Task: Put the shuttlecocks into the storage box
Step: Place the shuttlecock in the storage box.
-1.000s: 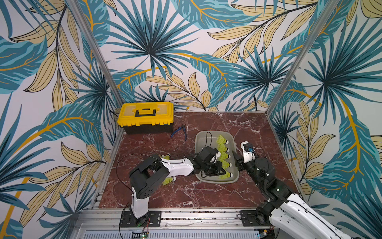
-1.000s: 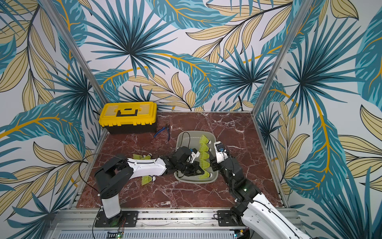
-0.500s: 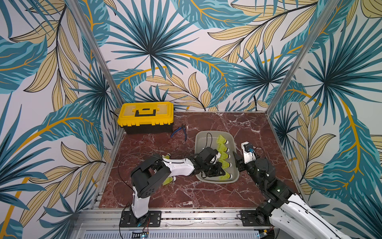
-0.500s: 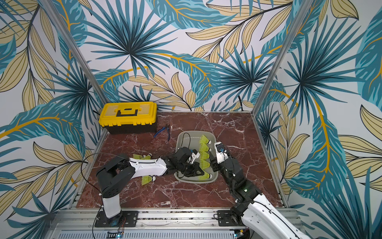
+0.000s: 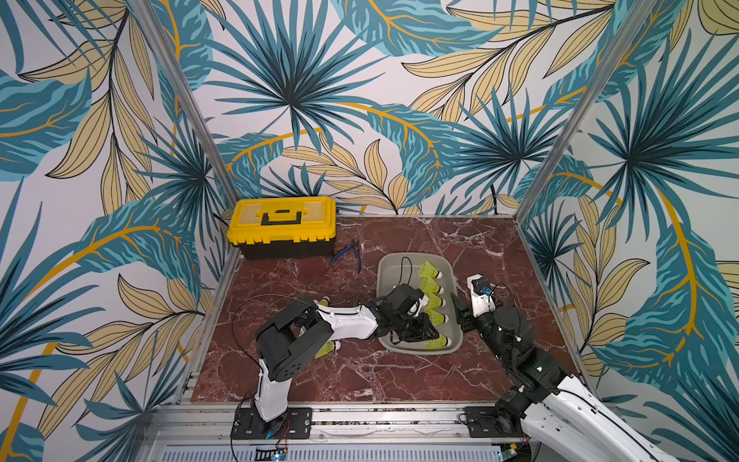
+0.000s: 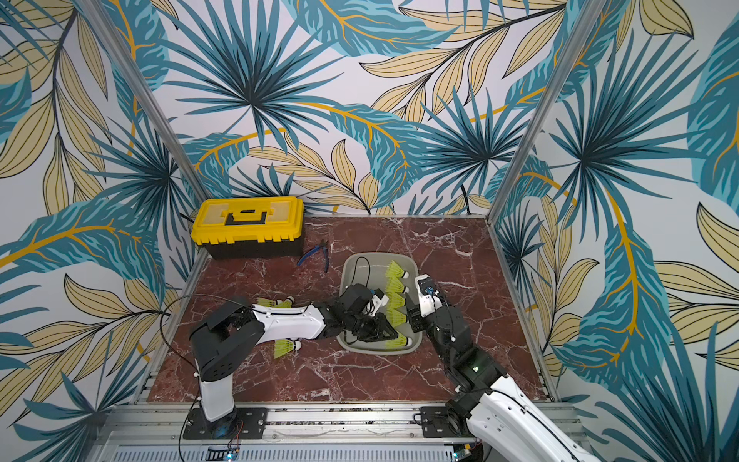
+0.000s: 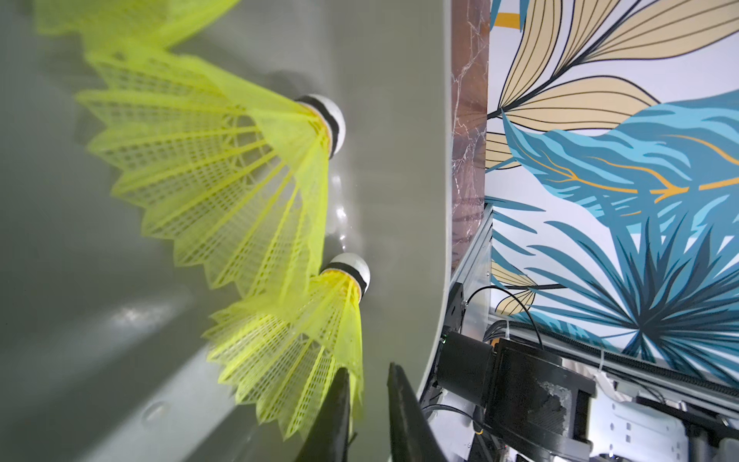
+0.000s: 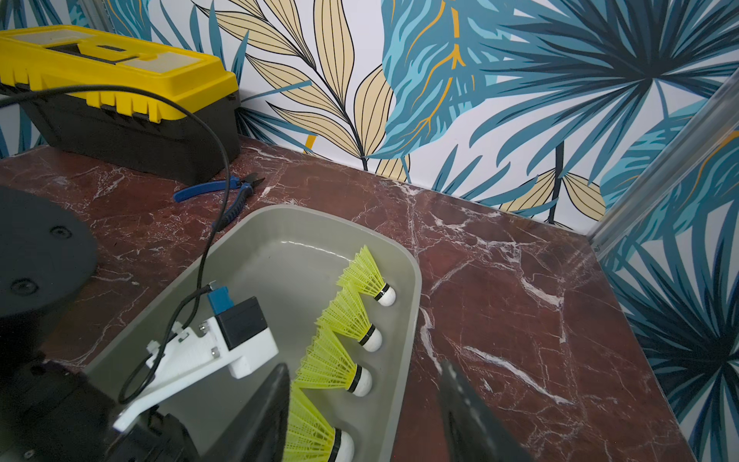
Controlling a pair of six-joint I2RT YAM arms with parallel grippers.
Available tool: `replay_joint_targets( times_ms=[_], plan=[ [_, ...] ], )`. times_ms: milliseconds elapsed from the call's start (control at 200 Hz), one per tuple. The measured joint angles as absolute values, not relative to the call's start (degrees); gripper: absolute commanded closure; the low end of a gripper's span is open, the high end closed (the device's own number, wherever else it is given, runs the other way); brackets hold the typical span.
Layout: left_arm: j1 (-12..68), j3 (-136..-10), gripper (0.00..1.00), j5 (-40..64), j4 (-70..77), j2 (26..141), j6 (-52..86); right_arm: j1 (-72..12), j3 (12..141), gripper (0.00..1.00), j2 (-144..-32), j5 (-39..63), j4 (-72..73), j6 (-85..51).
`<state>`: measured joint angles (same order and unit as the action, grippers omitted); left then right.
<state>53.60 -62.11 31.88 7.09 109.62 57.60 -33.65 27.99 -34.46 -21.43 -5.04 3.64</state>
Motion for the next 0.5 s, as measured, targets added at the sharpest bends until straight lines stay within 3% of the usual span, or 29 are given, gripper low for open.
replay_joint_targets(
  times_ms=[296,501],
  plan=[
    [53.60,-62.11,0.49,30.92,6.66,109.56,56.55,-33.65,27.99,0.40,-34.46,-21.47,-5.04,3.66],
    [53.58,-62.11,0.44,27.99,2.70,106.98,54.17,-33.65,27.99,0.40,-34.46,-21.65,-5.04,3.64]
  ],
)
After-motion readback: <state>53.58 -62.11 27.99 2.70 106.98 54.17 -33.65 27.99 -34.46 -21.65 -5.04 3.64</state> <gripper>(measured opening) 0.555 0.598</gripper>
